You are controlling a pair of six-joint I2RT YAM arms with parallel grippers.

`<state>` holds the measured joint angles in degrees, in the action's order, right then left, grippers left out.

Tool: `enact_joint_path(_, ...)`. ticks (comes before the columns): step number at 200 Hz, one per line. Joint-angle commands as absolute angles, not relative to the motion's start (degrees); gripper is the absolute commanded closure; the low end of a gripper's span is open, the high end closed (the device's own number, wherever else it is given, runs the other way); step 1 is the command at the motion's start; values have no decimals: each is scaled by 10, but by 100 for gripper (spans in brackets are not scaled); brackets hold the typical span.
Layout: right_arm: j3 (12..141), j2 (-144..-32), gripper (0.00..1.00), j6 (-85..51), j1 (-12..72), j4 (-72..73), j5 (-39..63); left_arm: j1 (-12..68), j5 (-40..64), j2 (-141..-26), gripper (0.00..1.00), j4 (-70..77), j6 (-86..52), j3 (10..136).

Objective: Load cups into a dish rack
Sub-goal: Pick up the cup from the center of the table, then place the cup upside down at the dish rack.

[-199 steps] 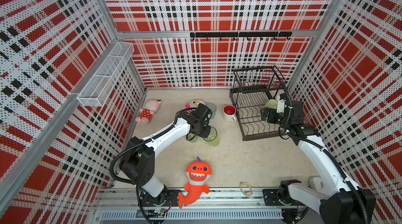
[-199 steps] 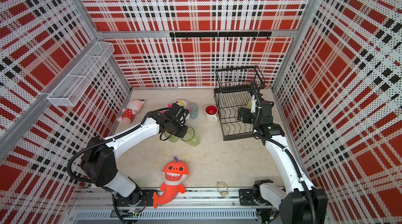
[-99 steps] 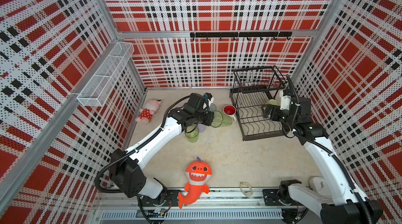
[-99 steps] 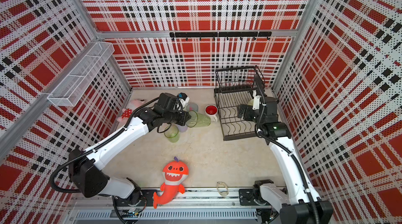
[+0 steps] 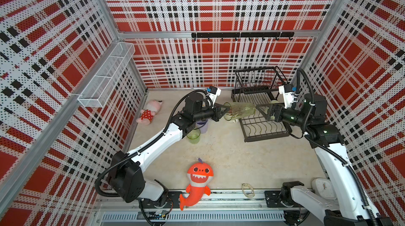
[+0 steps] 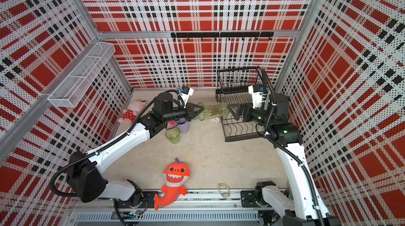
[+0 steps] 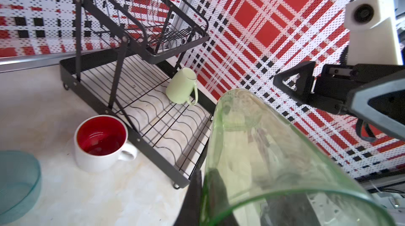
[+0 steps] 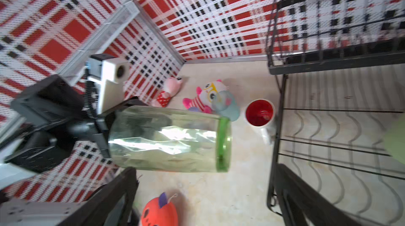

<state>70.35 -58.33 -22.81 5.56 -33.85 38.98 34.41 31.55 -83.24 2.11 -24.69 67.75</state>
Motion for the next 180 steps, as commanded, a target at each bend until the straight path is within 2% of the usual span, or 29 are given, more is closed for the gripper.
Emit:
enact_joint_path(1, 700, -591, 0, -276, 46, -324, 503, 341, 399, -838, 98, 151, -305, 659)
enact_joint_path(40, 690, -604, 0, -265, 25, -347, 517, 328, 467, -834, 96, 242, -373, 601)
enact_joint_path(97, 643, -621, 0, -292, 26, -306, 615, 322, 463, -807, 100, 277, -385, 574)
enact_joint_path(152, 572, -602, 2, -436, 43, -109, 717, 329, 466, -805, 100, 305, -388, 571)
enact_joint_path(180, 523, -590, 5, -575, 51, 89, 750, 338, 471, -811, 100, 323, -392, 576)
